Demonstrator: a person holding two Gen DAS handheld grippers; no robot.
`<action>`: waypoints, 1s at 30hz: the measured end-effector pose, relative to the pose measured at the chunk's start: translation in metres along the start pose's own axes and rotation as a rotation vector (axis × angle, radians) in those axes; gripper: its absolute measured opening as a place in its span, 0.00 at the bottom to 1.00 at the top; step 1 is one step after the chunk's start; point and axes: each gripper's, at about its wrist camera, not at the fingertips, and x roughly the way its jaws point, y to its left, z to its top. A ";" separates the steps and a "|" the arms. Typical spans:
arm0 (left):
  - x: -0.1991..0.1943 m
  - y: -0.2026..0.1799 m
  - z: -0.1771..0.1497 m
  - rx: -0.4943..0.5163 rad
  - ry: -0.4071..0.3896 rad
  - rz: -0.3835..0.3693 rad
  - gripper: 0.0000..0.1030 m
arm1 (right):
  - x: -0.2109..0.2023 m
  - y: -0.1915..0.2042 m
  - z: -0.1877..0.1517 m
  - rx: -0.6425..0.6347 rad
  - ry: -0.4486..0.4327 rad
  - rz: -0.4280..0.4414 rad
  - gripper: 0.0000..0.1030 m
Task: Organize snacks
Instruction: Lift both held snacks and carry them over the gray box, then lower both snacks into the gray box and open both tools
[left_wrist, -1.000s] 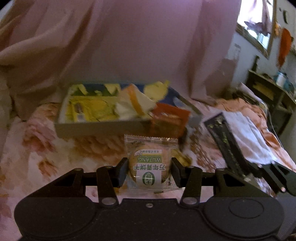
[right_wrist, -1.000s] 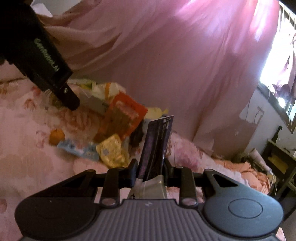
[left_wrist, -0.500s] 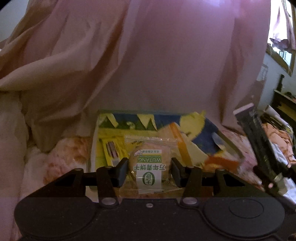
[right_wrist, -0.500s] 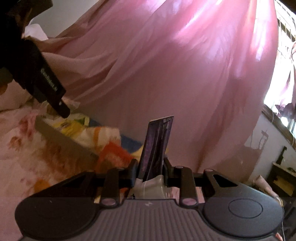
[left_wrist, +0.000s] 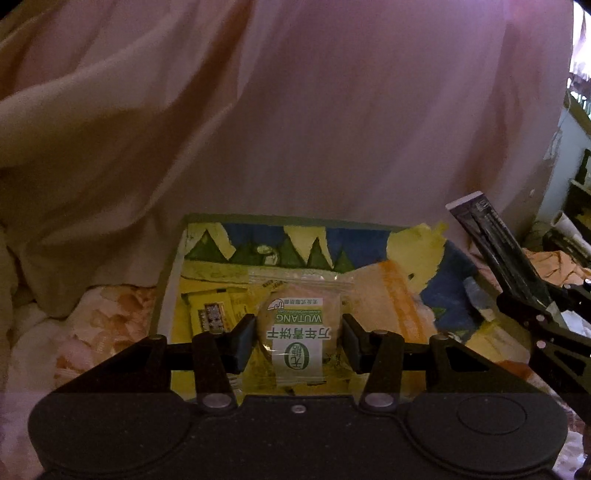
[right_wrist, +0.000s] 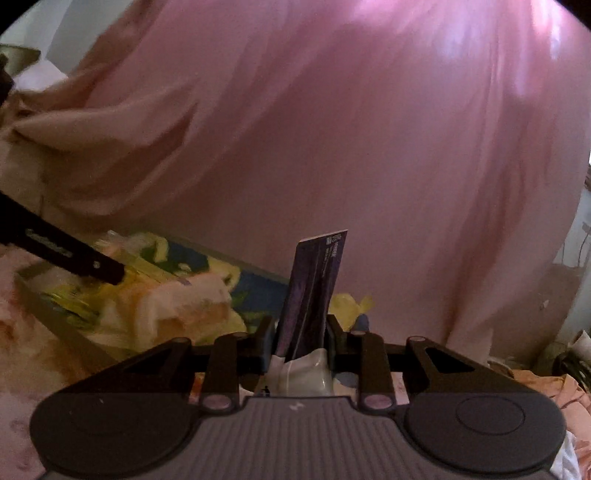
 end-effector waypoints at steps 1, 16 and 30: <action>0.004 0.001 -0.001 -0.008 0.003 0.000 0.49 | 0.005 -0.001 -0.001 0.000 0.012 0.007 0.31; 0.021 -0.002 -0.004 -0.043 0.035 0.009 0.50 | 0.025 -0.019 -0.007 0.148 0.088 0.078 0.35; -0.014 -0.003 -0.003 -0.124 -0.039 0.028 0.91 | -0.020 -0.037 -0.001 0.227 -0.010 0.007 0.92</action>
